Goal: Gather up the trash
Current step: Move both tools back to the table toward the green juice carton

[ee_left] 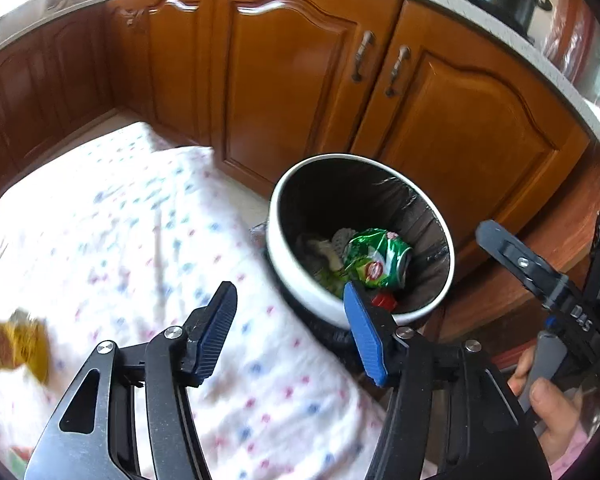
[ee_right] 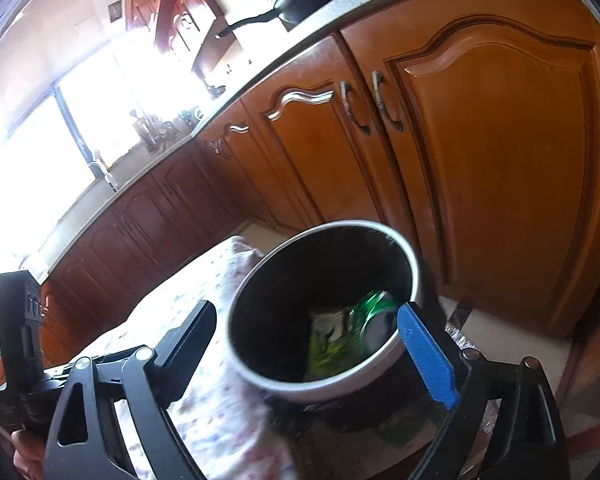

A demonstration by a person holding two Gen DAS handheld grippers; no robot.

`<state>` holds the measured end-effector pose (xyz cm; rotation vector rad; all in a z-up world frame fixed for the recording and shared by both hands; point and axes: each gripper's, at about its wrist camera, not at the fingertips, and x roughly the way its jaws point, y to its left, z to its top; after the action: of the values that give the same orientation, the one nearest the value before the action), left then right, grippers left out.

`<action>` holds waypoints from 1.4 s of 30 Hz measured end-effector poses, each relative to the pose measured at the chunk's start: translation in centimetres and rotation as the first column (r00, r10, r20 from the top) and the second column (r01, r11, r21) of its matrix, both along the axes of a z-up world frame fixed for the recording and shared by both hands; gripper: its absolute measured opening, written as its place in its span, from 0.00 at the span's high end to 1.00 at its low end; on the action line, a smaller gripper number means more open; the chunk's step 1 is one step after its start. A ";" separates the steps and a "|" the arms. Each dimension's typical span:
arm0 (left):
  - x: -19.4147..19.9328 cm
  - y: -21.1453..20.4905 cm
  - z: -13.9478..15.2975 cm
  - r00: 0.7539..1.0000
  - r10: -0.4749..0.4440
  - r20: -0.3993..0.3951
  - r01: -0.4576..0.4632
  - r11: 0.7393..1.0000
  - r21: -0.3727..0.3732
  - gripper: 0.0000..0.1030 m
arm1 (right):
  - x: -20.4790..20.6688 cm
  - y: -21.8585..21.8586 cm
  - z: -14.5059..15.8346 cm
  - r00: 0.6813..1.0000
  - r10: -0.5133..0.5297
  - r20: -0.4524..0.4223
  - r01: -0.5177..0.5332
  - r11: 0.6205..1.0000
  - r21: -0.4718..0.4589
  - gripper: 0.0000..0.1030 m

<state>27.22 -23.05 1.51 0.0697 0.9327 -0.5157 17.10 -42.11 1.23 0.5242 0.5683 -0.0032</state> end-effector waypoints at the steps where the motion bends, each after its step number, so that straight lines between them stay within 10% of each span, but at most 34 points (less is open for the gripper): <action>1: -0.4 0.8 -0.1 1.000 0.015 -0.001 -0.015 1.000 -0.004 0.45 | -0.3 0.4 -0.1 1.000 0.006 0.001 -0.006 1.000 0.004 0.08; 19: -6.9 13.5 -0.6 0.982 0.189 -0.022 -0.191 0.979 -0.078 0.38 | -5.0 8.0 -1.7 0.994 0.111 -0.009 -0.110 0.992 0.061 0.07; 42: -11.4 25.3 -3.7 0.893 0.425 -0.147 -0.438 0.896 -0.075 0.30 | -4.6 14.9 -2.0 0.965 0.260 -0.027 -0.259 0.965 0.052 0.07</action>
<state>15.85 2.27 -2.15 -0.2676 1.0074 -0.1535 12.55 -27.21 -0.74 0.4943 0.6687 0.2519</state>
